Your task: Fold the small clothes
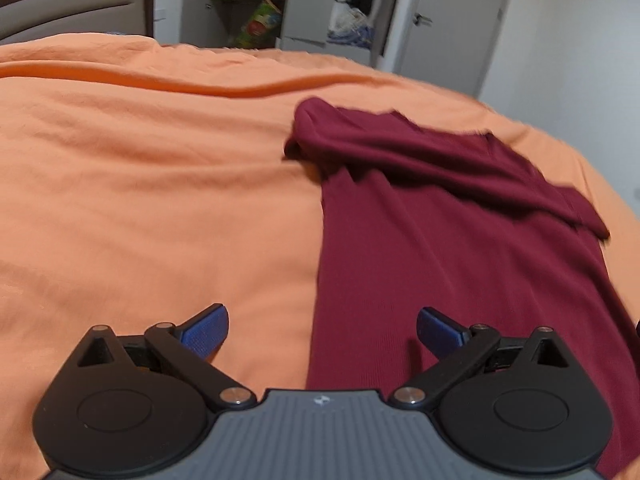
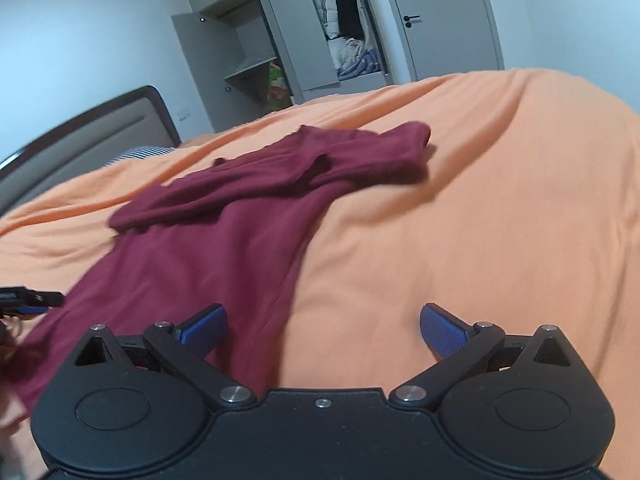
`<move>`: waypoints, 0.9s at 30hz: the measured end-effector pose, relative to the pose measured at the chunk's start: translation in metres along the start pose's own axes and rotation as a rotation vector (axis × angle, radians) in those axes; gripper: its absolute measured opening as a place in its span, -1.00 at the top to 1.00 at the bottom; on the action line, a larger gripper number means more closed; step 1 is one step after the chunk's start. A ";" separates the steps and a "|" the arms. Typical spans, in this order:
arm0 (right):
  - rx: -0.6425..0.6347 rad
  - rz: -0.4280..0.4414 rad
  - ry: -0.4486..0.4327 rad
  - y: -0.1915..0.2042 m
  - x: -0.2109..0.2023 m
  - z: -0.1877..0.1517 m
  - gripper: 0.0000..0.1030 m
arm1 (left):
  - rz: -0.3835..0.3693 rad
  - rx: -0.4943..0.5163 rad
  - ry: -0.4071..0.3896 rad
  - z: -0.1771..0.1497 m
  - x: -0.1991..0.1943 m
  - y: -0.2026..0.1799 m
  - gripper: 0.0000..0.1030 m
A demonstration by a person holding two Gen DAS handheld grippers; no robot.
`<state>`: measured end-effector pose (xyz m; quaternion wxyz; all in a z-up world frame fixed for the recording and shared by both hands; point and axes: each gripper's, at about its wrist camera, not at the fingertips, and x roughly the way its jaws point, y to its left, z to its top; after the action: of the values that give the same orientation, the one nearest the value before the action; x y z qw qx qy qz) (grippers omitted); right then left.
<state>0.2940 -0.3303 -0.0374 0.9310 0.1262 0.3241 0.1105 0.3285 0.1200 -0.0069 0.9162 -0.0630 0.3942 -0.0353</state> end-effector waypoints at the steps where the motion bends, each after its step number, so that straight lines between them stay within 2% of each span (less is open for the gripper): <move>1: 0.009 0.016 0.007 0.004 -0.007 -0.006 -0.99 | 0.007 0.024 0.008 -0.004 -0.004 -0.002 -0.99; 7: 0.007 0.083 0.046 0.024 -0.031 -0.029 -0.98 | 0.022 0.122 0.036 -0.024 -0.018 -0.011 -0.99; 9: 0.000 0.084 0.037 0.030 -0.035 -0.036 -0.83 | 0.015 0.132 0.039 -0.028 -0.020 -0.012 -0.94; 10: -0.001 0.077 0.031 0.033 -0.036 -0.040 -0.67 | 0.012 0.132 0.039 -0.029 -0.022 -0.012 -0.85; 11: 0.002 0.070 0.025 0.037 -0.037 -0.043 -0.59 | -0.002 0.131 0.041 -0.029 -0.023 -0.012 -0.65; 12: 0.008 0.065 0.019 0.039 -0.039 -0.047 -0.42 | -0.022 0.128 0.047 -0.029 -0.025 -0.011 -0.51; 14: 0.020 0.063 0.007 0.043 -0.041 -0.051 -0.02 | -0.061 0.114 0.060 -0.030 -0.030 -0.010 0.12; 15: 0.026 0.055 0.002 0.043 -0.041 -0.053 0.06 | -0.083 0.102 0.067 -0.030 -0.031 -0.009 0.27; 17: 0.035 0.031 -0.008 0.045 -0.043 -0.055 0.52 | -0.102 0.070 0.077 -0.029 -0.032 -0.007 0.72; 19: 0.046 0.028 -0.010 0.044 -0.044 -0.055 0.89 | -0.097 0.055 0.073 -0.028 -0.035 -0.008 0.84; 22: 0.036 0.032 -0.036 0.043 -0.056 -0.048 0.91 | -0.087 0.068 0.038 -0.027 -0.051 -0.016 0.88; 27: 0.030 0.045 -0.080 0.044 -0.089 -0.035 0.92 | -0.117 0.059 -0.008 -0.028 -0.090 -0.018 0.89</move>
<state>0.1985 -0.3084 0.0013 0.9384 0.1518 0.2855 0.1215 0.2460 0.1099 0.0417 0.9157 -0.0589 0.3848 -0.1000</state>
